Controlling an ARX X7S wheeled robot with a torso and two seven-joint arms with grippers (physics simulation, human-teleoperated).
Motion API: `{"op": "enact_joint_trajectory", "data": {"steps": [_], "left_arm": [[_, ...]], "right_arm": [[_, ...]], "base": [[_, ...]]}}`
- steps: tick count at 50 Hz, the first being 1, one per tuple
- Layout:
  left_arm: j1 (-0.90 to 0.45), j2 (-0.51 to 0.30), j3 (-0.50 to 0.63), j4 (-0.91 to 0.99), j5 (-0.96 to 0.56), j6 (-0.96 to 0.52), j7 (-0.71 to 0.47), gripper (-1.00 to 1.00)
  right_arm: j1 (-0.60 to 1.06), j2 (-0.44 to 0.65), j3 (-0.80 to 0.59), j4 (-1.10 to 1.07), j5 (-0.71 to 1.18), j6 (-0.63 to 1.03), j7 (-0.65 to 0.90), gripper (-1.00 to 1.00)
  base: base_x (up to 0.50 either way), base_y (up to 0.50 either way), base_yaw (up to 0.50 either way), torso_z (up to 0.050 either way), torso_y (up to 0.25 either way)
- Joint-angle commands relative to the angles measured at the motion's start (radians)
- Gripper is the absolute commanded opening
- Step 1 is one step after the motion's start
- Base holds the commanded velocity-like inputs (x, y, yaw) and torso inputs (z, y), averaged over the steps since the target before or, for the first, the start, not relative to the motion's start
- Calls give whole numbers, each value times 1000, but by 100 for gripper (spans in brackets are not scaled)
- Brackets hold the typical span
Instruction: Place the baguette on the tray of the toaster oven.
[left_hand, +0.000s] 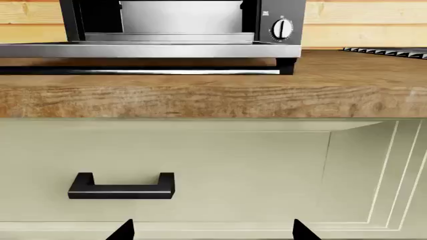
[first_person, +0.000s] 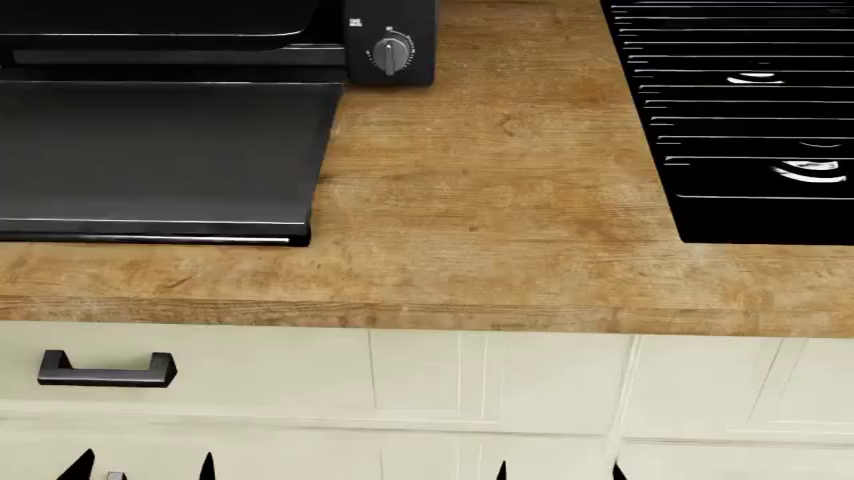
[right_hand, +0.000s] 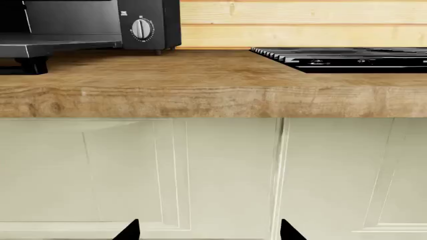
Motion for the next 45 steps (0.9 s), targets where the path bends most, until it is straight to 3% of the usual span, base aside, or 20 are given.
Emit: {"op": "enact_joint_trajectory", "data": {"steps": [1, 40, 45], "left_arm": [[0, -18, 18, -2, -13, 3, -17, 100], [-7, -91, 108, -12, -42, 32, -106, 100], [-10, -97, 115, -13, -46, 28, -113, 100]], "right_arm": [[0, 16, -19, -2, 14, 2, 22, 100], [0, 92, -108, -11, 73, 6, 95, 100], [-1, 99, -116, -15, 78, 1, 100, 100]], "base": [[0, 0, 0, 0, 0], [0, 0, 0, 0, 0], [0, 360, 0, 0, 0]]}}
